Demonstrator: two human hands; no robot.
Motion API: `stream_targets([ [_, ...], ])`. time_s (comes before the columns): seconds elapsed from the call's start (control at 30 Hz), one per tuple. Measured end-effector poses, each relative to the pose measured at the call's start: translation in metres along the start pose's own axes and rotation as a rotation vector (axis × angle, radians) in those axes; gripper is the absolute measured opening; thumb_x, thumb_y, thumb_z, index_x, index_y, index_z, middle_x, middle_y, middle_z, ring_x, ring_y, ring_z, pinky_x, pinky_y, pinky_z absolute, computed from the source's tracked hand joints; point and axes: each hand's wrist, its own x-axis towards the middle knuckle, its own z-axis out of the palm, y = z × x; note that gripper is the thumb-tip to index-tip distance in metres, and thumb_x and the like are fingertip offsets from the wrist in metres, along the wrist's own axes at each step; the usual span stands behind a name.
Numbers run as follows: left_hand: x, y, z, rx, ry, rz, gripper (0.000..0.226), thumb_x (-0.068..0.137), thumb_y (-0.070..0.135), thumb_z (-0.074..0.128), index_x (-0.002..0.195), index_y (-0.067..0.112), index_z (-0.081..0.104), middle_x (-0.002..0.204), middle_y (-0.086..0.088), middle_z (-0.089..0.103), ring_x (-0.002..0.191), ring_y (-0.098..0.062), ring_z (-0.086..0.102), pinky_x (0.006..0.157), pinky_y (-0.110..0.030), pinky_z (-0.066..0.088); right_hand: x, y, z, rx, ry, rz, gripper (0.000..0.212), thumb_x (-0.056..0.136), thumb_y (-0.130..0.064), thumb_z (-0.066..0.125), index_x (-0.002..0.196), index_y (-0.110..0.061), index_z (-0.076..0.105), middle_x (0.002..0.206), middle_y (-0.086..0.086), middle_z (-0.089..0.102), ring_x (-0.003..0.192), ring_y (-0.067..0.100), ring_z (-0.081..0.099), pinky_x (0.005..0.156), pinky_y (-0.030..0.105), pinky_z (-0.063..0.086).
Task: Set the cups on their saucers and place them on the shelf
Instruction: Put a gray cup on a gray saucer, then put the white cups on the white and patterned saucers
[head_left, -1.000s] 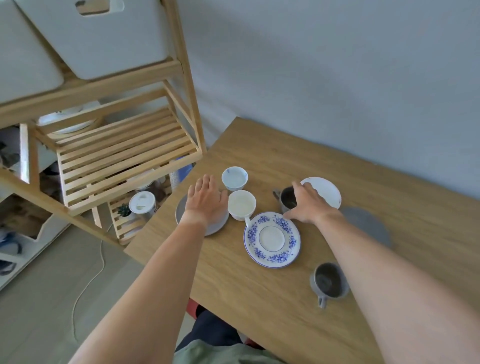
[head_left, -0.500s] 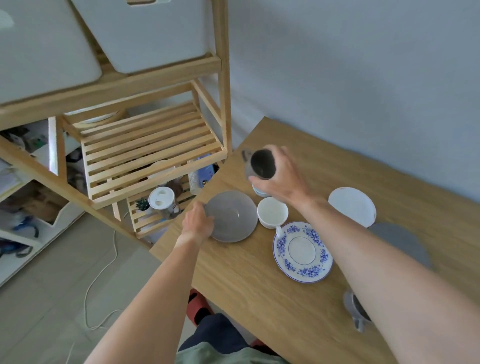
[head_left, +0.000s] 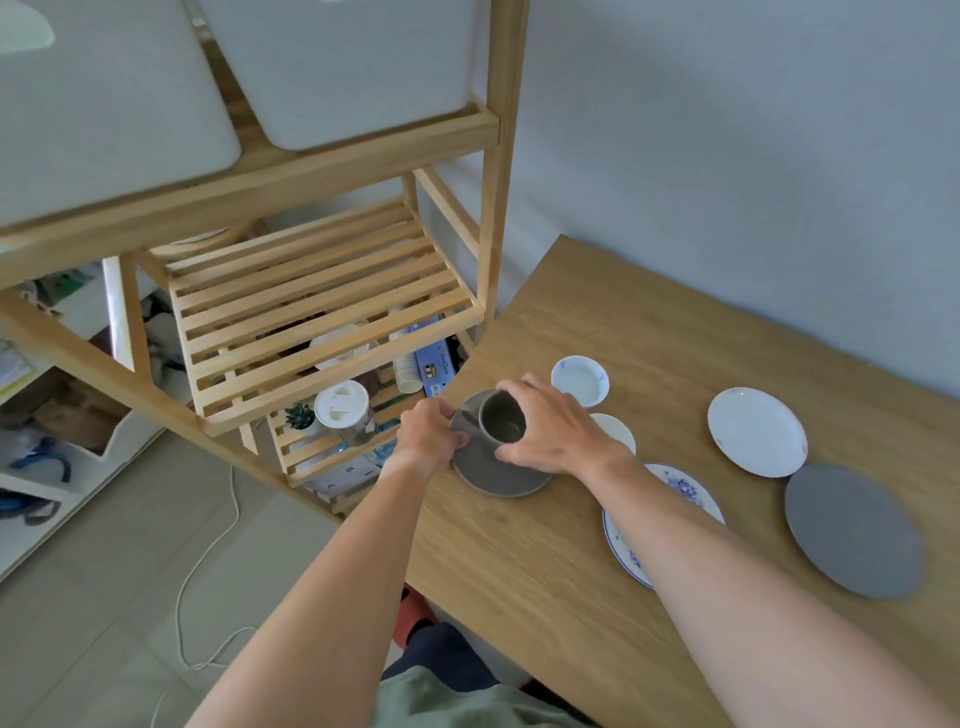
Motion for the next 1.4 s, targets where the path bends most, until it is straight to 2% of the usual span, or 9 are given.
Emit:
stream_targets([
  [0.27, 0.013, -0.003, -0.007, 0.042, -0.091, 0.059, 0.022, 0.084, 0.019, 0.078, 0.089, 0.025, 0.057, 0.099, -0.008, 0.068, 0.088, -0.027, 0.070, 0.074, -0.039, 0.061, -0.002, 0.001, 0.009, -0.021, 0.030, 0.009, 0.071, 0.073, -0.032, 0.077, 0.137, -0.022, 0.047, 0.124, 0.000, 0.050, 0.103, 0.021, 0.053, 0.092, 0.039, 0.048],
  [0.4, 0.014, -0.004, -0.017, 0.122, -0.133, 0.085, 0.018, 0.089, 0.019, 0.069, 0.106, 0.023, 0.065, 0.113, -0.007, 0.067, 0.103, -0.023, 0.063, 0.093, -0.041, 0.054, -0.004, 0.004, 0.012, -0.039, 0.025, 0.015, 0.080, 0.071, -0.031, 0.077, 0.141, -0.021, 0.041, 0.127, 0.002, 0.050, 0.116, 0.026, 0.052, 0.096, 0.041, 0.047],
  [0.5, 0.008, 0.000, -0.025, 0.131, -0.117, 0.083, 0.034, 0.089, 0.021, 0.059, 0.123, 0.021, 0.063, 0.128, -0.008, 0.061, 0.118, -0.027, 0.055, 0.101, -0.042, 0.046, -0.006, 0.005, 0.010, -0.105, 0.008, -0.007, 0.097, 0.070, -0.048, 0.076, 0.151, -0.020, 0.028, 0.130, 0.004, 0.048, 0.121, 0.027, 0.045, 0.102, 0.043, 0.040],
  [0.6, -0.001, 0.015, -0.028, 0.123, -0.005, 0.166, 0.042, 0.089, 0.025, 0.059, 0.130, 0.017, 0.058, 0.132, -0.011, 0.059, 0.122, -0.031, 0.055, 0.103, -0.049, 0.046, -0.013, 0.014, -0.008, 0.009, 0.146, 0.000, 0.080, 0.081, -0.054, 0.061, 0.149, -0.021, 0.034, 0.128, 0.004, 0.050, 0.122, 0.028, 0.045, 0.102, 0.041, 0.034],
  [0.77, -0.014, 0.074, 0.000, 0.216, 0.171, 0.369, 0.048, 0.086, 0.031, 0.063, 0.131, 0.014, 0.057, 0.133, -0.009, 0.057, 0.123, -0.030, 0.053, 0.105, -0.050, 0.043, -0.043, 0.065, -0.042, 0.351, 0.514, 0.354, 0.048, 0.091, -0.013, 0.047, 0.139, -0.016, 0.049, 0.138, 0.007, 0.052, 0.129, 0.027, 0.045, 0.107, 0.039, 0.035],
  [0.9, -0.019, 0.112, 0.043, 0.404, 0.144, 0.407, 0.061, 0.087, 0.045, 0.061, 0.138, 0.013, 0.051, 0.141, -0.012, 0.052, 0.132, -0.033, 0.046, 0.107, -0.046, 0.036, -0.082, 0.122, -0.056, 0.264, 0.110, 0.753, 0.041, 0.087, 0.002, 0.044, 0.125, -0.001, 0.059, 0.129, 0.021, 0.058, 0.118, 0.038, 0.056, 0.098, 0.048, 0.050],
  [1.0, -0.016, 0.131, 0.066, 0.478, 0.067, 0.389, 0.081, 0.075, 0.058, 0.072, 0.138, 0.013, 0.048, 0.137, -0.013, 0.053, 0.128, -0.034, 0.049, 0.103, -0.043, 0.038, -0.110, 0.137, -0.052, 0.264, -0.105, 0.802, 0.015, 0.086, -0.002, 0.059, 0.101, 0.000, 0.062, 0.098, 0.018, 0.062, 0.084, 0.030, 0.061, 0.071, 0.037, 0.052],
  [1.1, -0.013, 0.144, 0.079, 0.577, -0.032, 0.296, 0.099, 0.061, 0.063, 0.080, 0.139, 0.016, 0.042, 0.139, -0.011, 0.047, 0.126, -0.034, 0.050, 0.099, -0.044, 0.042, -0.124, 0.148, -0.034, 0.335, -0.117, 0.830, 0.024, 0.075, -0.005, 0.071, 0.097, -0.008, 0.061, 0.086, 0.009, 0.060, 0.064, 0.023, 0.051, 0.055, 0.032, 0.043],
  [1.4, -0.003, 0.152, 0.092, 0.464, -0.089, 0.190, 0.106, 0.060, 0.052, 0.087, 0.147, 0.020, 0.035, 0.145, -0.013, 0.039, 0.133, -0.038, 0.044, 0.102, -0.049, 0.045, -0.138, 0.173, -0.020, 0.316, -0.012, 0.777, 0.008, 0.084, -0.009, 0.067, 0.088, -0.006, 0.062, 0.086, 0.014, 0.068, 0.061, 0.021, 0.057, 0.056, 0.032, 0.049],
])
